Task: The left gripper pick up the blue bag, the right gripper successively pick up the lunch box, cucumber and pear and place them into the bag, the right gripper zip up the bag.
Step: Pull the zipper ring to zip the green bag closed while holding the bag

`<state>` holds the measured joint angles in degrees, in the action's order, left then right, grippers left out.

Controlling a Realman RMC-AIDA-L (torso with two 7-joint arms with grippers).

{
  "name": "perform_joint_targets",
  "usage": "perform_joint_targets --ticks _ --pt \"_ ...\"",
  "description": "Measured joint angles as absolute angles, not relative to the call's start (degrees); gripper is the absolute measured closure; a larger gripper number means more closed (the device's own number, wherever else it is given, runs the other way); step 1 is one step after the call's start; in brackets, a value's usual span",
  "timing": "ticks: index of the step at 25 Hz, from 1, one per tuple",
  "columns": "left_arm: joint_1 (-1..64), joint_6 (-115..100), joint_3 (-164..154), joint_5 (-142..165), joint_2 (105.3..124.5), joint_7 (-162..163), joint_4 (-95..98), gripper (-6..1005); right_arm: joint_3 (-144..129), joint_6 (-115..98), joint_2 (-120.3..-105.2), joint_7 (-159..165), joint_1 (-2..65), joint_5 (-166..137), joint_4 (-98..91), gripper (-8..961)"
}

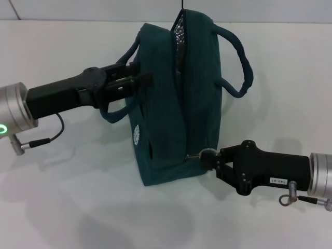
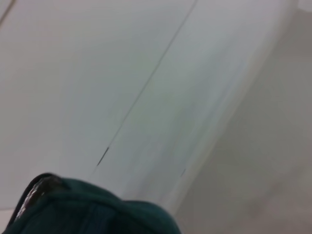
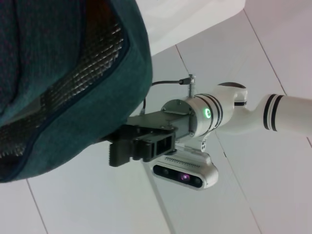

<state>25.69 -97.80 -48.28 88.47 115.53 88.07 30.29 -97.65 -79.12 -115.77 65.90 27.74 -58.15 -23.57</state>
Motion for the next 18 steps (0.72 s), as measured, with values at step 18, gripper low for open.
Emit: perform_joint_targets --ticks 18 --pt "19.44 -102.13 -47.87 88.13 117.56 75.52 29.59 340 -96.41 -83.67 -115.49 62.8 29.13 -57.66 -24.32 933"
